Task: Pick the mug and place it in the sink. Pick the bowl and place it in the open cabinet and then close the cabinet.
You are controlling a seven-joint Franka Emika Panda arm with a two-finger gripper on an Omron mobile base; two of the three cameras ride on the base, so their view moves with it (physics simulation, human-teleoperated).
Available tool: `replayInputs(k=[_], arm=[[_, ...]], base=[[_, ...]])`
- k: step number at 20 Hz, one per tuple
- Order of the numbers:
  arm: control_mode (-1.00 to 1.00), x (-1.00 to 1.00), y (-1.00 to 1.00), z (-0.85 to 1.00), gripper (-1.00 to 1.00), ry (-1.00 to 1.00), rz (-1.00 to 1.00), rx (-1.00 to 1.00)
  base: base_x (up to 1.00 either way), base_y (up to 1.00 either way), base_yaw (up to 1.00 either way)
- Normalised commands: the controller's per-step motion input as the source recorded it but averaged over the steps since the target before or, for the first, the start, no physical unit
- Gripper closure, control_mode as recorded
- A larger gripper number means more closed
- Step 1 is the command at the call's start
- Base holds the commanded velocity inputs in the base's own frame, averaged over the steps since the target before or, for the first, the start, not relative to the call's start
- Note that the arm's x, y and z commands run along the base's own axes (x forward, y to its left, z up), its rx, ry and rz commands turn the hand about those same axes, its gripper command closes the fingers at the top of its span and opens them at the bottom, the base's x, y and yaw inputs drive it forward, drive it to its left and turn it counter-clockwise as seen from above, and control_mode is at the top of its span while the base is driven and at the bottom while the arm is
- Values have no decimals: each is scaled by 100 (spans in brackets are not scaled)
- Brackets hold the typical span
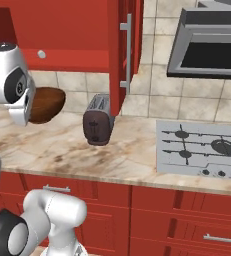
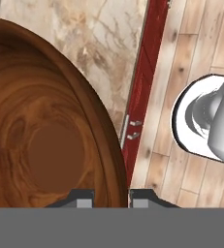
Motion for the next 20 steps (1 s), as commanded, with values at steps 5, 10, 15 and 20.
replayInputs(k=[5, 10, 15, 20], arm=[[-100, -26, 0, 56, 100, -17, 0, -1], [-100, -7, -2, 54, 100, -15, 0, 0], [-100, 2, -17, 37, 100, -14, 0, 0], [-100, 9, -15, 22, 100, -19, 0, 0]], base=[[0, 0, 0], [0, 0, 0], [0, 0, 0], [0, 0, 0]])
